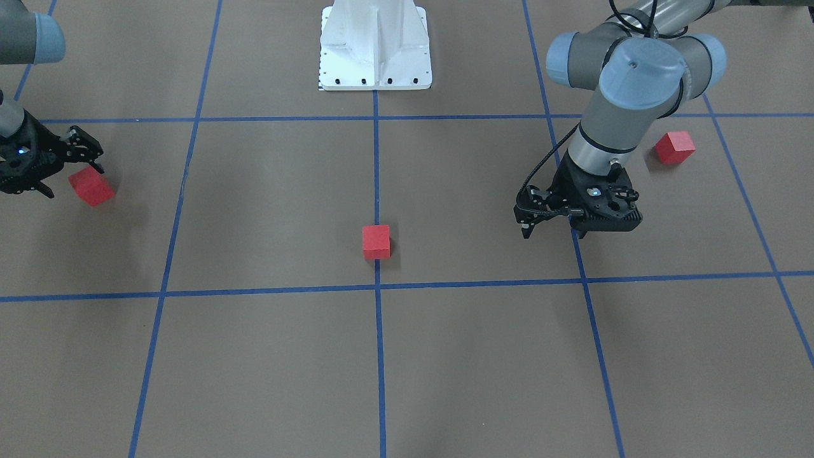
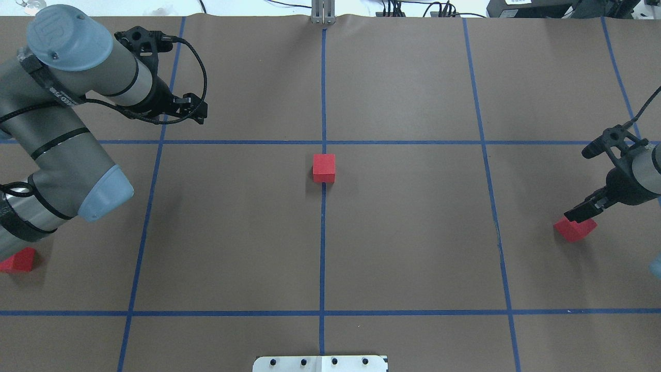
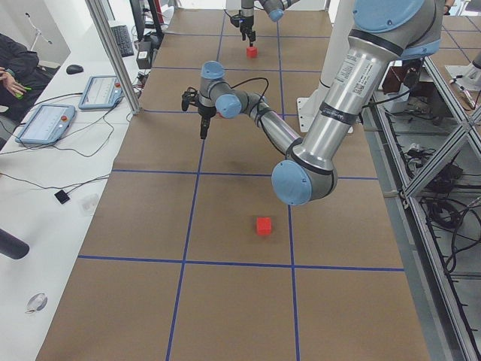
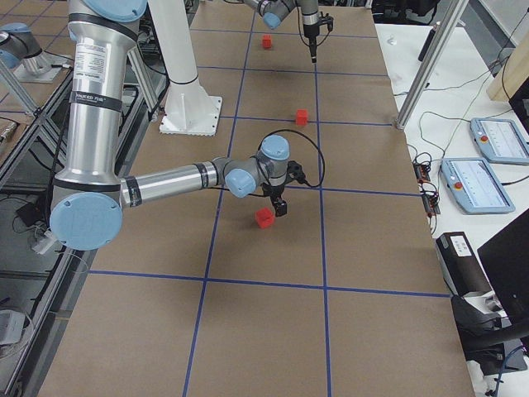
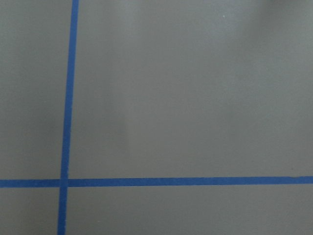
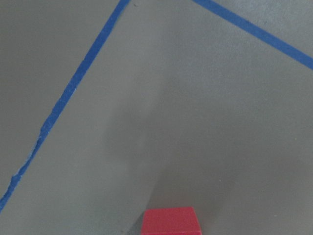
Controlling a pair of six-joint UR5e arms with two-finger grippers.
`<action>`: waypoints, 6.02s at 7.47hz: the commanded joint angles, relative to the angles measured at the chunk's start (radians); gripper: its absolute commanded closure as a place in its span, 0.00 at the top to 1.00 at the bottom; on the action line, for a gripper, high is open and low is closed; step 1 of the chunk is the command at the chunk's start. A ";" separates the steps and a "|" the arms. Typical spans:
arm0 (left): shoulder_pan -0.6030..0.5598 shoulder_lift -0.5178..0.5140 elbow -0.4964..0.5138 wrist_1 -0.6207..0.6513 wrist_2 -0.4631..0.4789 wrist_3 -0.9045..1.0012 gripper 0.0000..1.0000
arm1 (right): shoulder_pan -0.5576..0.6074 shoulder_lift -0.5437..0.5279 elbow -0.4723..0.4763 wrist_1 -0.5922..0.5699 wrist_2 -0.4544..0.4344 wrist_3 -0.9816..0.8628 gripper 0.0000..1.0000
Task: Form red blocks into L shape at center
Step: 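Lower the right gripper and close it on the red cube, then carry the red cube with the right gripper beside the centre cube, then lower the cube nearer the robot against the centre cube, open right gripper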
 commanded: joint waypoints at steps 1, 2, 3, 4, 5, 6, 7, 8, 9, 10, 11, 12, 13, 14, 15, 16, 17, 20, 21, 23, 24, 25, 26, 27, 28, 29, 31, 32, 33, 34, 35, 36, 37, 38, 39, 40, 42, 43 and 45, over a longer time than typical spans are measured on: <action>-0.004 0.006 -0.004 0.001 -0.002 0.008 1.00 | -0.025 0.000 -0.027 0.000 -0.003 -0.002 0.99; -0.004 0.006 -0.004 -0.001 -0.004 0.008 1.00 | -0.035 0.001 -0.037 0.000 -0.005 -0.002 0.99; -0.004 0.008 -0.004 -0.001 -0.004 0.008 1.00 | -0.044 0.001 -0.043 -0.001 -0.005 0.000 0.99; -0.004 0.008 -0.004 -0.001 -0.004 0.007 1.00 | -0.054 0.001 -0.058 0.000 -0.005 0.000 0.99; -0.004 0.008 -0.004 -0.001 -0.004 0.007 1.00 | -0.067 0.006 -0.064 -0.001 -0.005 -0.002 0.99; -0.004 0.008 -0.004 -0.001 -0.004 0.008 1.00 | -0.082 0.009 -0.071 -0.003 -0.005 0.000 0.99; -0.004 0.008 -0.004 -0.001 -0.004 0.008 1.00 | -0.085 0.009 -0.071 -0.006 -0.005 -0.002 0.99; -0.004 0.006 -0.004 -0.001 -0.004 0.007 1.00 | -0.085 0.006 -0.075 -0.006 -0.005 0.000 0.92; -0.002 0.006 -0.005 -0.001 -0.004 0.007 1.00 | -0.085 0.001 -0.080 -0.006 -0.005 -0.002 0.85; -0.002 0.006 -0.004 -0.001 -0.004 0.007 1.00 | -0.084 -0.002 -0.083 -0.006 -0.005 -0.005 0.84; -0.002 0.006 -0.005 -0.001 -0.004 0.007 1.00 | -0.082 -0.003 -0.086 -0.006 -0.006 -0.008 0.83; -0.002 0.006 -0.005 -0.001 -0.004 0.007 1.00 | -0.082 -0.003 -0.086 -0.006 -0.005 -0.009 0.64; -0.002 0.006 -0.005 -0.001 -0.004 0.007 1.00 | -0.082 -0.003 -0.088 0.000 -0.006 -0.011 0.24; -0.002 0.005 -0.005 -0.001 -0.004 0.005 1.00 | -0.078 -0.005 -0.084 0.010 -0.005 -0.011 0.06; -0.002 0.005 -0.005 -0.001 -0.004 0.007 1.00 | -0.056 -0.003 -0.071 0.010 -0.003 0.000 0.00; -0.004 0.005 -0.005 -0.001 -0.004 0.008 1.00 | -0.030 0.003 -0.042 0.008 0.006 0.004 0.00; -0.004 0.006 -0.008 -0.001 -0.004 0.013 1.00 | -0.009 0.020 -0.019 -0.004 0.006 0.012 0.00; -0.017 0.093 -0.024 -0.042 -0.002 0.097 1.00 | -0.024 0.304 -0.006 -0.178 0.044 0.295 0.00; -0.023 0.139 -0.024 -0.086 -0.001 0.106 1.00 | -0.083 0.407 -0.006 -0.234 0.041 0.386 0.00; -0.062 0.210 -0.006 -0.178 -0.005 0.109 1.00 | -0.270 0.580 -0.018 -0.251 -0.046 0.650 0.00; -0.092 0.224 0.005 -0.171 -0.007 0.162 1.00 | -0.350 0.630 -0.022 -0.253 -0.169 0.714 0.00; -0.134 0.248 0.017 -0.171 -0.013 0.278 1.00 | -0.410 0.674 -0.043 -0.256 -0.245 0.777 0.00; -0.193 0.256 0.040 -0.168 -0.084 0.357 1.00 | -0.429 0.739 -0.101 -0.259 -0.262 0.803 0.00; -0.283 0.273 0.063 -0.179 -0.185 0.373 1.00 | -0.432 0.812 -0.186 -0.257 -0.263 0.869 0.00; -0.313 0.284 0.065 -0.182 -0.224 0.384 1.00 | -0.443 0.892 -0.265 -0.257 -0.263 0.940 0.00; -0.324 0.326 0.062 -0.218 -0.225 0.388 1.00 | -0.455 0.955 -0.340 -0.256 -0.276 0.983 0.00; -0.326 0.353 0.068 -0.255 -0.222 0.389 1.00 | -0.461 0.997 -0.416 -0.256 -0.310 1.009 0.00; -0.324 0.351 0.070 -0.255 -0.222 0.381 1.00 | -0.460 0.995 -0.419 -0.260 -0.319 1.018 0.00; -0.323 0.353 0.070 -0.257 -0.222 0.381 1.00 | -0.460 0.991 -0.419 -0.272 -0.324 1.022 0.00; -0.321 0.353 0.071 -0.257 -0.222 0.379 1.00 | -0.460 0.988 -0.419 -0.288 -0.335 1.020 0.00; -0.321 0.353 0.073 -0.257 -0.220 0.379 1.00 | -0.458 0.986 -0.420 -0.291 -0.348 1.015 0.00; -0.321 0.351 0.073 -0.257 -0.220 0.379 1.00 | -0.456 0.986 -0.430 -0.291 -0.361 1.006 0.00; -0.320 0.351 0.074 -0.257 -0.220 0.379 1.00 | -0.455 0.991 -0.437 -0.288 -0.402 0.991 0.00; -0.320 0.351 0.079 -0.257 -0.220 0.379 1.00 | -0.455 0.988 -0.442 -0.291 -0.413 0.977 0.00; -0.320 0.351 0.079 -0.257 -0.220 0.381 1.00 | -0.455 0.991 -0.452 -0.291 -0.416 0.973 0.00; -0.320 0.351 0.079 -0.257 -0.220 0.381 1.00 | -0.455 0.992 -0.463 -0.288 -0.425 0.963 0.00; -0.320 0.351 0.080 -0.257 -0.220 0.381 1.00 | -0.456 0.992 -0.469 -0.286 -0.425 0.962 0.00; -0.320 0.351 0.080 -0.257 -0.220 0.381 1.00 | -0.456 0.992 -0.473 -0.283 -0.425 0.962 0.00; -0.320 0.351 0.083 -0.257 -0.220 0.381 1.00 | -0.455 0.992 -0.473 -0.280 -0.425 0.960 0.00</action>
